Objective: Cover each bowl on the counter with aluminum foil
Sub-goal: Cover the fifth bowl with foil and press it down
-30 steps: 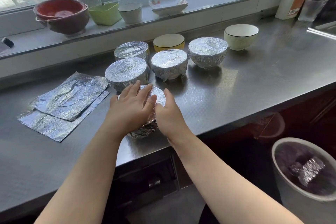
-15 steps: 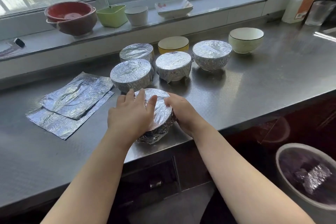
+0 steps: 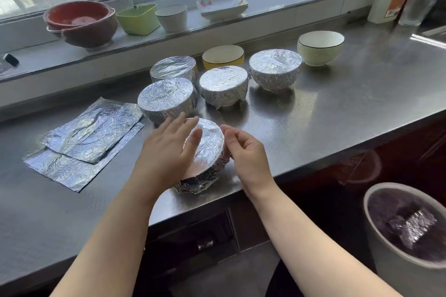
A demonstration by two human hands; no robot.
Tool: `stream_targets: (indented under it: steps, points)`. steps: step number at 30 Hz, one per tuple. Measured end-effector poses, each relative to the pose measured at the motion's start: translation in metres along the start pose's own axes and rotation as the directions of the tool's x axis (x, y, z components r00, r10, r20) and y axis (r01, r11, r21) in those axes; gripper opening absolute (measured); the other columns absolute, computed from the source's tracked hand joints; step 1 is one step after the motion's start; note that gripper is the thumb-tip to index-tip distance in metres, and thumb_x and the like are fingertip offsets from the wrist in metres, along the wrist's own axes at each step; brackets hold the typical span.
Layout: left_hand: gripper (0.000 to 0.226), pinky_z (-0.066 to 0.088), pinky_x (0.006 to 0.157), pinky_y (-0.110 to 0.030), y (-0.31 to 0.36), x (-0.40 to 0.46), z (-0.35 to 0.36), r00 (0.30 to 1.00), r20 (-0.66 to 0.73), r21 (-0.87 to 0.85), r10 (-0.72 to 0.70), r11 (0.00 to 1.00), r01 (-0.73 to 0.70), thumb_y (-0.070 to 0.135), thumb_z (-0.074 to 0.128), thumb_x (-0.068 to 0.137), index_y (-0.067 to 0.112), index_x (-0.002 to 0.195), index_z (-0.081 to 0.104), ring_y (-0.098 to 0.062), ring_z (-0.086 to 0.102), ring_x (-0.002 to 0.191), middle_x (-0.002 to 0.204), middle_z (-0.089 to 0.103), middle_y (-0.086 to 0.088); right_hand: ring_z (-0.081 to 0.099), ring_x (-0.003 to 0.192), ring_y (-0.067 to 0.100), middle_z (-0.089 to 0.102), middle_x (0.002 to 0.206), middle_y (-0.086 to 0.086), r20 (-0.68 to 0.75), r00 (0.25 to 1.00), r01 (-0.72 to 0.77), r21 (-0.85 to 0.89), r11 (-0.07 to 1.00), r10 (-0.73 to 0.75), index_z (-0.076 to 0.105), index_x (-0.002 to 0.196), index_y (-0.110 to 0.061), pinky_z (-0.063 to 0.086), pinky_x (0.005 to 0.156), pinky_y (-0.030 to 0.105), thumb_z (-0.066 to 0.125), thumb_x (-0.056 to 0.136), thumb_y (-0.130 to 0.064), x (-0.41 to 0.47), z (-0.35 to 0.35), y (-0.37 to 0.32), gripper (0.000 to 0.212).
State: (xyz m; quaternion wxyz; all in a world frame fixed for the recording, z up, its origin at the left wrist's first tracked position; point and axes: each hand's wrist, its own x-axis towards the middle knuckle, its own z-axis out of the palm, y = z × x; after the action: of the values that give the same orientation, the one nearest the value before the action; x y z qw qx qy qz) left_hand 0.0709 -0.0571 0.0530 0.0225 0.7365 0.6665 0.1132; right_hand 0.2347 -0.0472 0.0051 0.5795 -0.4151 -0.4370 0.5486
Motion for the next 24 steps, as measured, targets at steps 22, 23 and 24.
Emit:
stream_targets:
  steps: [22, 23, 24]
  points:
    - [0.082, 0.022, 0.115, -0.039, 0.002, 0.003, 0.002, 0.999, -0.031, 0.012, -0.014, 1.0, 0.014, 0.073, -0.006, 0.082, 0.043, 0.148, 0.032, -0.017, 0.022, 0.145, 0.159, 0.027, 0.012, 0.057, 0.066, 0.009, 0.061, 0.064, -0.007, -0.149, 0.986, -0.088, -0.086, 0.992, 0.074, 0.063, 0.081, -0.008, 0.052, 0.077, 0.036, 0.063, 0.094, -0.027, 0.007, 0.007, 0.012, 0.022]
    - [0.082, 0.022, 0.115, -0.039, 0.002, 0.003, 0.002, 0.999, -0.032, 0.016, -0.013, 1.0, 0.014, 0.073, -0.006, 0.082, 0.043, 0.148, 0.032, -0.018, 0.022, 0.145, 0.159, 0.027, 0.012, 0.058, 0.067, 0.01, 0.061, 0.064, -0.007, -0.147, 0.986, -0.097, -0.092, 0.991, 0.083, 0.063, 0.081, -0.01, 0.052, 0.079, 0.037, 0.063, 0.094, -0.027, 0.007, 0.007, 0.012, 0.022]
    - [0.082, 0.022, 0.115, -0.039, 0.002, 0.003, 0.002, 0.999, -0.031, 0.018, -0.014, 1.0, 0.014, 0.073, -0.006, 0.082, 0.043, 0.148, 0.032, -0.018, 0.022, 0.145, 0.159, 0.027, 0.011, 0.058, 0.068, 0.011, 0.061, 0.066, -0.006, -0.149, 0.985, -0.104, -0.094, 0.99, 0.089, 0.062, 0.081, -0.01, 0.053, 0.079, 0.038, 0.063, 0.094, -0.027, 0.008, 0.007, 0.012, 0.022]
